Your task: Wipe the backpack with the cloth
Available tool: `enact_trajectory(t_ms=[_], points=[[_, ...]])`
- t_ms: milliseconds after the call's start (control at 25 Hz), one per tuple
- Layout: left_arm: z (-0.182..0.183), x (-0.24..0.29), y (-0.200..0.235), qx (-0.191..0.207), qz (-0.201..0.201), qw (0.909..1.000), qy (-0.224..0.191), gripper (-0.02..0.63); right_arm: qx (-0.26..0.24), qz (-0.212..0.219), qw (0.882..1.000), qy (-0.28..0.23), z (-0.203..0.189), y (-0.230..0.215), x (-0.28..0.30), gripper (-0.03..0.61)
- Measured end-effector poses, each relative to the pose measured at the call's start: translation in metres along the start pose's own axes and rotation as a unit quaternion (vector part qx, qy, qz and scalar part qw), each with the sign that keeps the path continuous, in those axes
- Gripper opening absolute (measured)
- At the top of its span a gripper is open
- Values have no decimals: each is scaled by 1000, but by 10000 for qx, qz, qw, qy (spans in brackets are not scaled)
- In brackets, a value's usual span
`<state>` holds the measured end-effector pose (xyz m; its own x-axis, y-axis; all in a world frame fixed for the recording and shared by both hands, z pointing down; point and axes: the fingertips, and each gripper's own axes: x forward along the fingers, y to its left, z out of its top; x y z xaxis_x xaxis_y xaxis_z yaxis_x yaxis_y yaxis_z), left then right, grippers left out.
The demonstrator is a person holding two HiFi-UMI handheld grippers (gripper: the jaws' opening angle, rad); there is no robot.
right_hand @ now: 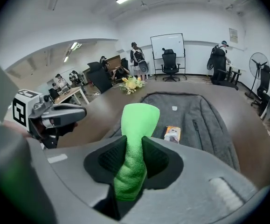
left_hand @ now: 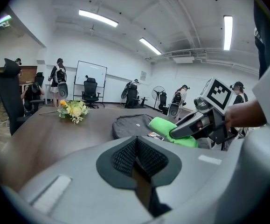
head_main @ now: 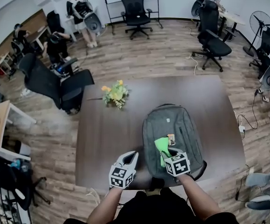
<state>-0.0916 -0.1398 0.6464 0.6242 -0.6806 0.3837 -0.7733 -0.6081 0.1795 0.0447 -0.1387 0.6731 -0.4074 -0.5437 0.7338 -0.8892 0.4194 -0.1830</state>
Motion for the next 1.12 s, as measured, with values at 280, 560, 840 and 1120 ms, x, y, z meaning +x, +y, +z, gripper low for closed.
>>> enact_trajectory(t_ms=[280,560,840,1120], points=[[-3,-11,14,-4,36,10000,-26,20,-85,301,9992,267,-19,49,14,103],[-10,-15,19,-23,-62,10000,12,20,244,274,9986,374,-21,58,23,103],[-23,-13,4,177,-364,9990,208,20,-64,-133,9985,524,-29,44,23,103],[-24,-7,-3,205,-468,9984,256,20,-386,-441,9963,630,-38,28,17,103]])
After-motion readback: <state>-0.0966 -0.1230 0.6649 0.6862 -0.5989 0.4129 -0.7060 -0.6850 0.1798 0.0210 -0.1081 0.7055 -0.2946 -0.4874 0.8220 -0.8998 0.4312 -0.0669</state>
